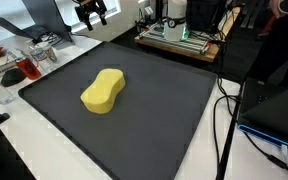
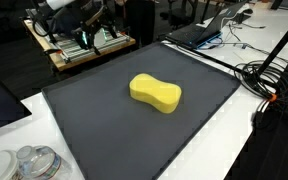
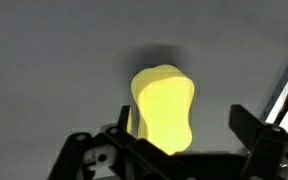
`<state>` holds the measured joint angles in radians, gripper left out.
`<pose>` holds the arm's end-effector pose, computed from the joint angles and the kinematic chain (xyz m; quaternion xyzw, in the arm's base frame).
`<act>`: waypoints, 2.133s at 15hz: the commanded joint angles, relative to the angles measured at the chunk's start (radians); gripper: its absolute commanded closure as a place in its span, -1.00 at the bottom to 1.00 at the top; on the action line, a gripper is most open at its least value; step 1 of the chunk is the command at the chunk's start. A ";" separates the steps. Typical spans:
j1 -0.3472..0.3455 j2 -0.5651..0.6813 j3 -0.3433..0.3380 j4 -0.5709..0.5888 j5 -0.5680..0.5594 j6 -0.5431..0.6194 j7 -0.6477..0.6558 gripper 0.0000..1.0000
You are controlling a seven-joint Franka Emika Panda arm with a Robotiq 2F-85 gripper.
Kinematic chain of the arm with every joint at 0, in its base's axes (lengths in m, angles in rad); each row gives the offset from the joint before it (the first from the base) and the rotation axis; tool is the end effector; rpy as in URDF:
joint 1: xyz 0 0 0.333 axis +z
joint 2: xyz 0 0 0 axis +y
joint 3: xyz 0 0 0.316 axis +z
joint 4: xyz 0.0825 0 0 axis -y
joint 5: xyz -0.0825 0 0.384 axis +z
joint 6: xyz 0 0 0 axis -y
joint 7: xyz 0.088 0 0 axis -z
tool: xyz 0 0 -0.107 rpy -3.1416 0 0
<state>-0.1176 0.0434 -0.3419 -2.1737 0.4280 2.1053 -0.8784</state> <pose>0.4843 -0.2170 0.3680 -0.9802 -0.0875 -0.0639 0.1655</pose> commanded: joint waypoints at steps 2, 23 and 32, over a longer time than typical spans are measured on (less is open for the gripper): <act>-0.086 0.222 0.083 0.255 0.014 -0.117 -0.041 -1.00; -0.108 0.766 0.328 1.077 -0.409 -0.346 -0.238 -1.00; 0.038 0.919 0.373 1.323 -0.552 -0.345 -0.456 -1.00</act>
<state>-0.1164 0.8849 0.0266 -0.9778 -0.0670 1.7926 -1.2672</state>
